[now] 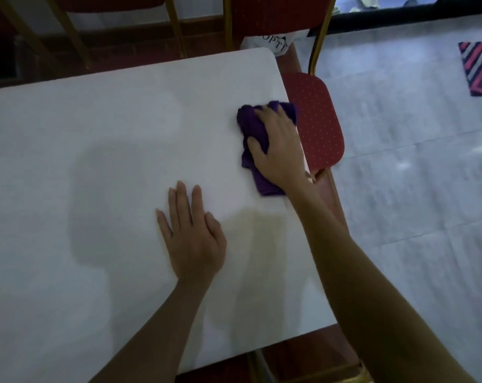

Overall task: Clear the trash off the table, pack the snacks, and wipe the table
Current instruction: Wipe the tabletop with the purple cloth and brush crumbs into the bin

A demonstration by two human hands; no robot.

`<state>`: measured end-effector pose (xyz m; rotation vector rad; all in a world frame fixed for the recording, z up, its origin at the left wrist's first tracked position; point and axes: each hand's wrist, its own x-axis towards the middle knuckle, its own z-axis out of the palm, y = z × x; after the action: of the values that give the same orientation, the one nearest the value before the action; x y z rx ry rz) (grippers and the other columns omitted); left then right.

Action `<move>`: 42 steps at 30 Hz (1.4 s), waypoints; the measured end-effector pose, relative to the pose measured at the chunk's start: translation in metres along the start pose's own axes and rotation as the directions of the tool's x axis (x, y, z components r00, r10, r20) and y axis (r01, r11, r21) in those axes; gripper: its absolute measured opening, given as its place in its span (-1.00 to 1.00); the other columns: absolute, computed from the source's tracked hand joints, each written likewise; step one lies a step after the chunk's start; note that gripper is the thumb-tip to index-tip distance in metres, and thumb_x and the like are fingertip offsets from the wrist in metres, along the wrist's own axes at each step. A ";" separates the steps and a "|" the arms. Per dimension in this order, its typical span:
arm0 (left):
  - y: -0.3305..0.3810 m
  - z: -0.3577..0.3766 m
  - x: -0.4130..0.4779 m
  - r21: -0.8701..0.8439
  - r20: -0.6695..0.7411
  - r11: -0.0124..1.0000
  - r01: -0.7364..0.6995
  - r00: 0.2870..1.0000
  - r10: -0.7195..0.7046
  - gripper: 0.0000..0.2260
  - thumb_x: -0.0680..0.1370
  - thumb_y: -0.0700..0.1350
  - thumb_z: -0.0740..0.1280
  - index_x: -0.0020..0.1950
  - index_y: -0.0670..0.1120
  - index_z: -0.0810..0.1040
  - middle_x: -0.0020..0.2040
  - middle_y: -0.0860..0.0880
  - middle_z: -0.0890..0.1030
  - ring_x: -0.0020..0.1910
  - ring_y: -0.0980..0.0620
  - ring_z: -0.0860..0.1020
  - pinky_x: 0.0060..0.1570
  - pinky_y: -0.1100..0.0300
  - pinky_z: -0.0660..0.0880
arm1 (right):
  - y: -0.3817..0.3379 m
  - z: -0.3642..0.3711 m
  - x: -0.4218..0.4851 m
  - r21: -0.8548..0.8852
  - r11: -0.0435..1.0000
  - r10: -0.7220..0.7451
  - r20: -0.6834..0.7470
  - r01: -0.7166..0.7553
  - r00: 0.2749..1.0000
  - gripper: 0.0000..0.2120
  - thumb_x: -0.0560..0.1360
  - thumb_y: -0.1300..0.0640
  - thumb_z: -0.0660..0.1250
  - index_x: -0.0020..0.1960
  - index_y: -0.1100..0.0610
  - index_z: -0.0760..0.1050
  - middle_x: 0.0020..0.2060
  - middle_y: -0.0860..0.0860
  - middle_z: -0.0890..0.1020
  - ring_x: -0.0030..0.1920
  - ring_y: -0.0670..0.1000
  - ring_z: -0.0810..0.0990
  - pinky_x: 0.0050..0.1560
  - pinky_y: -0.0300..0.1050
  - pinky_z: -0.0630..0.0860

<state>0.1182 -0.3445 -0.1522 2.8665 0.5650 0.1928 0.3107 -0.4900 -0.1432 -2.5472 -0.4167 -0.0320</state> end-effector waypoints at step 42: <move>-0.083 -0.020 0.018 0.015 -0.011 0.975 0.221 0.975 -0.220 -0.54 0.69 -0.06 0.00 0.60 -0.08 0.14 0.62 -0.12 0.08 0.61 -0.07 -0.02 0.52 -0.26 -0.05 | -0.125 0.056 -0.097 -0.078 0.997 0.029 0.042 -0.025 0.999 -0.43 0.51 -0.06 0.30 0.46 0.13 0.38 0.46 0.07 0.42 0.54 0.16 0.24 0.53 0.13 0.17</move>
<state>0.1014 -0.2594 -0.1504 2.7907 0.8834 0.1658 0.1773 -0.3891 -0.1359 -2.6338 -0.4050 0.0173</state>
